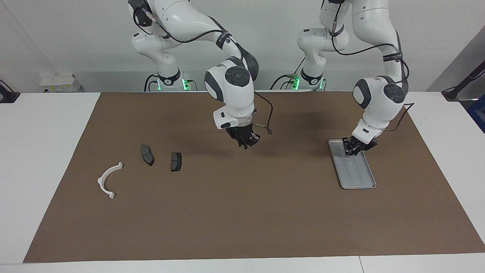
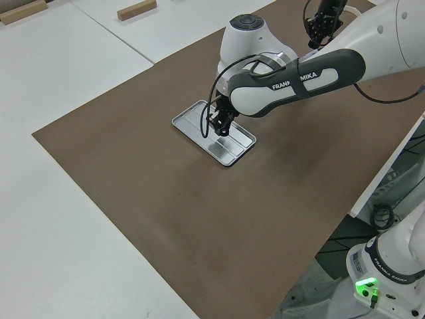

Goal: Pick bearing gear from pile to tray

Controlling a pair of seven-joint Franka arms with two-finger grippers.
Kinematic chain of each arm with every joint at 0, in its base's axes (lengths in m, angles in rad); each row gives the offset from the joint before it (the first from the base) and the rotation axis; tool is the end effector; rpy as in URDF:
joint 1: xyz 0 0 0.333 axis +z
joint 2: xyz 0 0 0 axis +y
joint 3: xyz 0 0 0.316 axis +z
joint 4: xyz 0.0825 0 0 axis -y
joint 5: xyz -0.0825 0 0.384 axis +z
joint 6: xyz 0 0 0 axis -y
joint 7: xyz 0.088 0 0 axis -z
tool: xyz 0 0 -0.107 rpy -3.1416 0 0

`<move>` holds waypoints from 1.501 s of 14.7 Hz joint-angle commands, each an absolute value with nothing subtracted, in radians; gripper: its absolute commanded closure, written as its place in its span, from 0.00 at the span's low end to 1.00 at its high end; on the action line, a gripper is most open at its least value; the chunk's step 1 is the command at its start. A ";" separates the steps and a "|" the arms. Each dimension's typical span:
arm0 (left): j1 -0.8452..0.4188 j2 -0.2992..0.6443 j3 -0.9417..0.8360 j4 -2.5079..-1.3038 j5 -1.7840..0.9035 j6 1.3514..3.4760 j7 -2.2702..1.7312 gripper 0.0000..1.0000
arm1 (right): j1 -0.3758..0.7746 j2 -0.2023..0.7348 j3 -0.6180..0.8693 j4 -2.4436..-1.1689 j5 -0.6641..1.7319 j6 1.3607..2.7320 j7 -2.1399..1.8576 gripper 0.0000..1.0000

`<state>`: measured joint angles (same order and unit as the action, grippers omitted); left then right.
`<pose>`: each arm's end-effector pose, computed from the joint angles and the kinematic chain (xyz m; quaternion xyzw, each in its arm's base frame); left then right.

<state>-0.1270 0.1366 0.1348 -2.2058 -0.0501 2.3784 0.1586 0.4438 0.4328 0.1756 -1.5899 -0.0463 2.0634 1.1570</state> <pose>0.5493 0.0033 0.3231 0.9981 -0.0584 0.0194 0.0069 0.5645 0.3808 0.3922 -0.9641 0.2639 -0.0027 0.0284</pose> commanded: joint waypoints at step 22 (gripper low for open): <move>-0.207 0.245 0.147 -1.934 -0.060 2.295 -0.004 0.20 | 0.452 0.586 0.178 -1.612 -0.180 2.278 1.244 1.00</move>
